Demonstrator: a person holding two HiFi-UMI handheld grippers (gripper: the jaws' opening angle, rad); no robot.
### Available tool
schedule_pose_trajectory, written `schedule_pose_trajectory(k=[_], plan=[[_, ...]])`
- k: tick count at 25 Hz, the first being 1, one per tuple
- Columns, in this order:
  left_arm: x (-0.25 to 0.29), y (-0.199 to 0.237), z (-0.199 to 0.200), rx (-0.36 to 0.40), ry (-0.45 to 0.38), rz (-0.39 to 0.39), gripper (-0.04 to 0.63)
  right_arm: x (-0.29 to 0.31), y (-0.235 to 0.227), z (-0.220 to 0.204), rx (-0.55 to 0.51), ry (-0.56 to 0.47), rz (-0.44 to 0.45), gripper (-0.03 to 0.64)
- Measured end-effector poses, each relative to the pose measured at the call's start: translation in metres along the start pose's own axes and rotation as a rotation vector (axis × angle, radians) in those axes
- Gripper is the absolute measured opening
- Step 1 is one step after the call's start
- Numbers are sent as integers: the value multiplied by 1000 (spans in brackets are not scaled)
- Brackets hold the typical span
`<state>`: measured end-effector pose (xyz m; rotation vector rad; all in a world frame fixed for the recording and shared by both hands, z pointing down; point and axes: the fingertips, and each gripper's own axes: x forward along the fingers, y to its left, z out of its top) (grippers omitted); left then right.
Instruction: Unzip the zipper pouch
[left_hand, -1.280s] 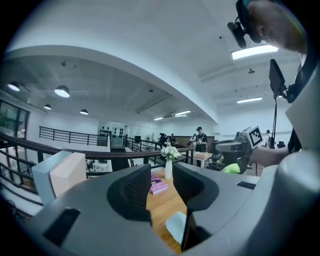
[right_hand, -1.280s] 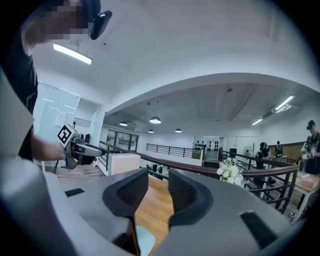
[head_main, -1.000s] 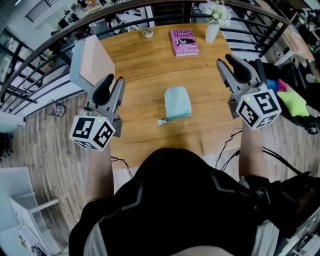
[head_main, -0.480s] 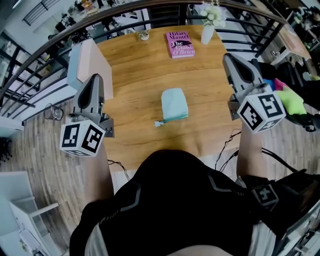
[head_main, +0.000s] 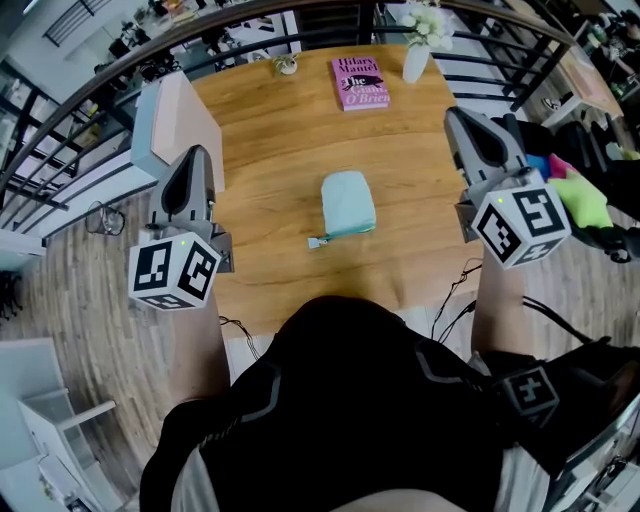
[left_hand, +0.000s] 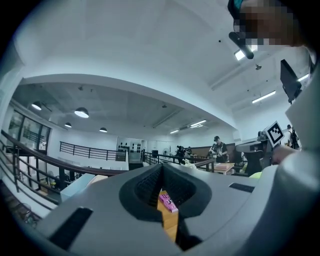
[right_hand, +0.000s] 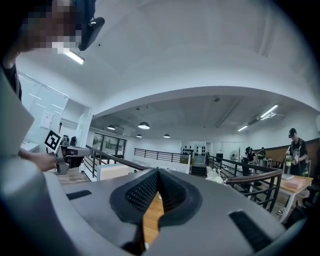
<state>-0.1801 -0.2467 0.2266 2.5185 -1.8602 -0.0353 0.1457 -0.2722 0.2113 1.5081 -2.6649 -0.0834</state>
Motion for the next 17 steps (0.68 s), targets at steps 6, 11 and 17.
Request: schedule_pose_trajectory(k=[6,11,17], plan=[[4,-1,-6,18,23,-4,29,0,-1,1,13,-3,-9,8],[6,-3,-11,17,38,-3,29,-1,-4,1,14,-5,-19,8],[9,-2,-15,3,52,-5,29,2,-5,-3,19,9,-33,8]])
